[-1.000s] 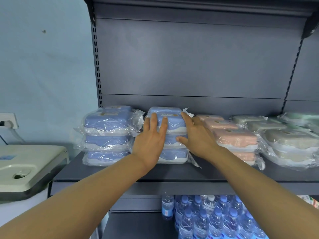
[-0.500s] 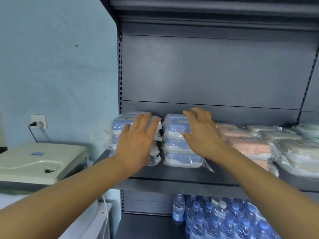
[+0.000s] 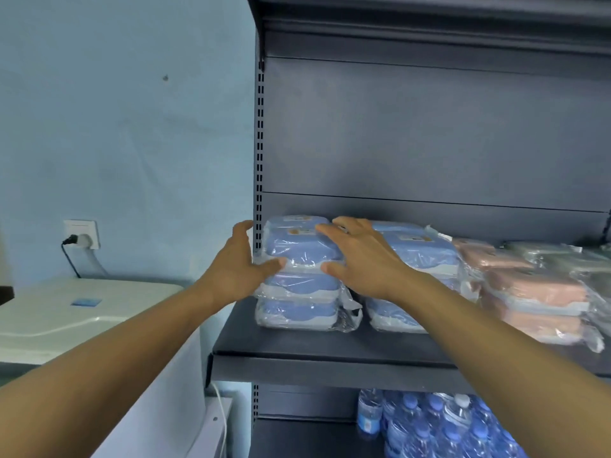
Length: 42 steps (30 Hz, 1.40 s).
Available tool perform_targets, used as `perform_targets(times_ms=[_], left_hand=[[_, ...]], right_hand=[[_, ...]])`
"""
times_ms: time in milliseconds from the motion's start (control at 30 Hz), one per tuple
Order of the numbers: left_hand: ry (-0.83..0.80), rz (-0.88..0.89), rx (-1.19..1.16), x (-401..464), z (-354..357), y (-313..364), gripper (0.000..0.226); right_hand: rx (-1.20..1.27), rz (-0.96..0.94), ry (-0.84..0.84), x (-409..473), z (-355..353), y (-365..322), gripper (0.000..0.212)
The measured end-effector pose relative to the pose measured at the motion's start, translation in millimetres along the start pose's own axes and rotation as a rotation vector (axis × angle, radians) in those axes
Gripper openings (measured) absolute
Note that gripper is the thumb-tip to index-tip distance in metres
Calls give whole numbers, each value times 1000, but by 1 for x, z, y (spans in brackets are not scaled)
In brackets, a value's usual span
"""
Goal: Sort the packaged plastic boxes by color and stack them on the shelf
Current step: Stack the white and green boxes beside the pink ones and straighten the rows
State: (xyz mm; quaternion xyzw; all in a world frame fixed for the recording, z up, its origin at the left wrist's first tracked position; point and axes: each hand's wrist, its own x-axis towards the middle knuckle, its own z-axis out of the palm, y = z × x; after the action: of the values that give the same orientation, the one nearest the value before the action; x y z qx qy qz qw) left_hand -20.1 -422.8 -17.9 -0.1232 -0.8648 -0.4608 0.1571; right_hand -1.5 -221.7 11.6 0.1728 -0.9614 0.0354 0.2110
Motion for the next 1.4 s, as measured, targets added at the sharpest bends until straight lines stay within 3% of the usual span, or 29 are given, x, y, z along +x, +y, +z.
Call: perform_targets(times_ms=[200, 467, 767, 867, 1033, 1167, 1267, 1400], left_hand=[[-86, 1, 20, 45, -21, 9, 47], [-265, -202, -123, 89, -4, 9, 41], [-312, -162, -111, 101, 0, 6, 34], [-318, -131, -106, 94, -1, 5, 40], [-152, -103, -215, 59, -9, -1, 59], [-121, -4, -145, 5, -5, -15, 72], [-144, 28, -57, -17, 9, -34, 91], [-101, -21, 2, -19, 31, -41, 73]], right_hand=[[30, 87, 26, 9, 7, -7, 64], [84, 171, 70, 17, 12, -13, 50], [77, 178, 106, 21, 14, -16, 49], [76, 172, 115, 20, 15, -15, 48], [68, 153, 126, 14, 17, -14, 52], [92, 107, 144, 2, 19, -9, 62], [59, 50, 57, -1, 26, -9, 74], [-17, 44, 57, 5, 33, -10, 79]])
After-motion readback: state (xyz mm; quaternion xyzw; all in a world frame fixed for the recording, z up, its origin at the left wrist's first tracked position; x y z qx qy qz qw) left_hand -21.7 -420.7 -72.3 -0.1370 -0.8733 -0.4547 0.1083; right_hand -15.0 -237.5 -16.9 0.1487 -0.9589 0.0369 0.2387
